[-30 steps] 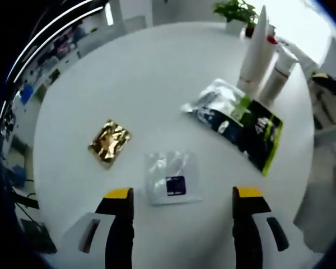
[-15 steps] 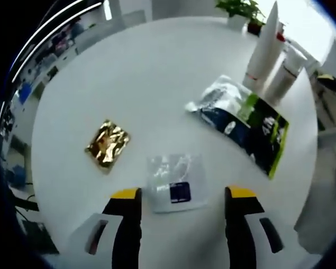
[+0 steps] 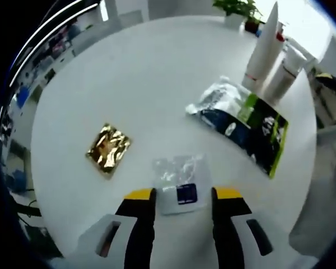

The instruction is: Arrange the skincare products in the storage area until every visible bottle or jar stands upright without overlapping.

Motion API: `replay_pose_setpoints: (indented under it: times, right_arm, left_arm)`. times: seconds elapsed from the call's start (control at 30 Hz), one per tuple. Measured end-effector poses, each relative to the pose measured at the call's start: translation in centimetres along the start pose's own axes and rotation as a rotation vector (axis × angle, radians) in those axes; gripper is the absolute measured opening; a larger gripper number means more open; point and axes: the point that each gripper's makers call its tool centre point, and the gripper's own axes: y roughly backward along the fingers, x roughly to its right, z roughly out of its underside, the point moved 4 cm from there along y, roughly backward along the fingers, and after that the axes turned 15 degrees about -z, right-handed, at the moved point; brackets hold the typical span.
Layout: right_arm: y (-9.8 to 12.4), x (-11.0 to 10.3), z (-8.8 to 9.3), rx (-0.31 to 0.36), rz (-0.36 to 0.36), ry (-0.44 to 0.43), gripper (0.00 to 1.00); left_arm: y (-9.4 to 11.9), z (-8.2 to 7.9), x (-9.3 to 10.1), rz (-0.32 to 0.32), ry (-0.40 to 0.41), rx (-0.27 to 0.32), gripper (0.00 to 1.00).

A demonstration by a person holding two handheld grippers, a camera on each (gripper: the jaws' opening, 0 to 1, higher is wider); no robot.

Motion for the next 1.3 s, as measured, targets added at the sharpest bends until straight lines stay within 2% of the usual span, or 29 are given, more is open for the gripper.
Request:
replay_pose_setpoints:
  times: [0.13, 0.37, 0.5, 0.77, 0.93, 1.3]
  right_arm:
    - [0.0, 0.0, 0.0, 0.002, 0.0, 0.0, 0.99]
    - [0.1, 0.1, -0.1, 0.011, 0.001, -0.008, 0.99]
    - [0.1, 0.0, -0.1, 0.013, 0.001, -0.007, 0.99]
    - [0.1, 0.1, -0.2, 0.017, 0.005, -0.007, 0.99]
    - [0.2, 0.1, -0.2, 0.018, 0.009, -0.007, 0.99]
    - [0.3, 0.2, -0.3, 0.022, 0.017, -0.008, 0.99]
  left_arm:
    - [0.4, -0.3, 0.0, 0.015, -0.027, 0.015, 0.36]
    - [1.3, -0.9, 0.4, 0.051, -0.144, 0.044, 0.36]
    - [1.8, -0.8, 1.2, 0.097, -0.3, 0.052, 0.36]
    - [1.8, -1.2, 1.9, 0.149, -0.369, 0.065, 0.36]
    - [2.1, -1.2, 2.9, 0.176, -0.508, 0.062, 0.36]
    - [1.9, -1.1, 4.4, 0.242, -0.619, 0.061, 0.36]
